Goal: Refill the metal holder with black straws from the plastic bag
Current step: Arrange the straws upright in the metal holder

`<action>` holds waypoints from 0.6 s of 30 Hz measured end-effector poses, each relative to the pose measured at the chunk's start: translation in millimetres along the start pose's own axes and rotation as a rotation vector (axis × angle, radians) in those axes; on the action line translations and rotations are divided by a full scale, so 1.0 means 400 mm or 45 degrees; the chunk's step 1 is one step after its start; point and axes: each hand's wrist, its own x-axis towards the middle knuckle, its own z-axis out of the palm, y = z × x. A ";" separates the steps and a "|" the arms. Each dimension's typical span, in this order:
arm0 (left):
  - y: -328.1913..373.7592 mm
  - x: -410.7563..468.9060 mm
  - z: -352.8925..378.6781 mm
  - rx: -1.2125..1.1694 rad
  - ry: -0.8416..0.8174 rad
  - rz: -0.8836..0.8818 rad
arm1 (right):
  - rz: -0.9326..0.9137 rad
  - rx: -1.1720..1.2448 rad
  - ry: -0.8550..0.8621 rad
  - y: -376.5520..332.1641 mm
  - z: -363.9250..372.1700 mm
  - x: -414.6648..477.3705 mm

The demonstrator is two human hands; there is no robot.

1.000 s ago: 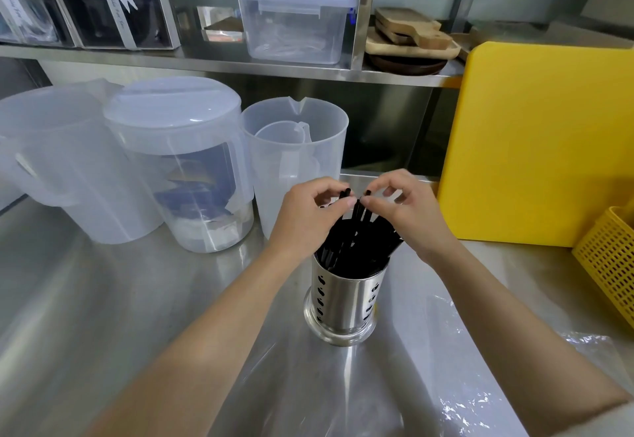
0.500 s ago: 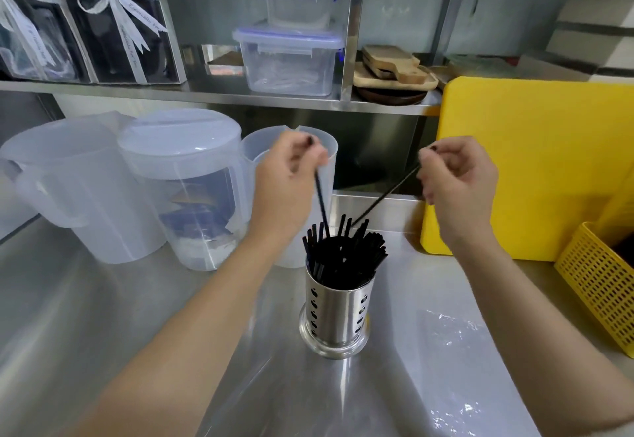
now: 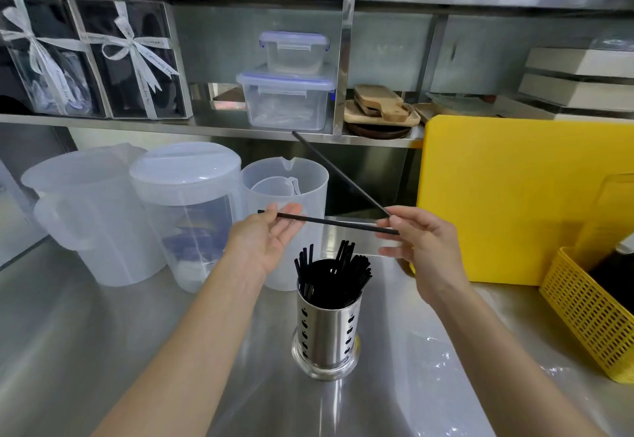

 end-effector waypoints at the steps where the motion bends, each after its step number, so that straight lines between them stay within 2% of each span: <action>1: -0.006 -0.006 0.001 0.028 -0.003 -0.017 | 0.020 0.002 -0.023 -0.002 0.005 -0.006; 8: -0.017 -0.049 0.005 0.135 -0.016 0.088 | 0.169 -0.041 -0.214 -0.026 -0.003 -0.044; 12: -0.020 -0.077 0.008 0.104 -0.113 0.136 | 0.144 -0.128 -0.177 -0.022 -0.003 -0.056; 18: -0.021 -0.105 -0.004 0.080 -0.290 0.214 | 0.114 -0.091 -0.094 -0.018 -0.018 -0.075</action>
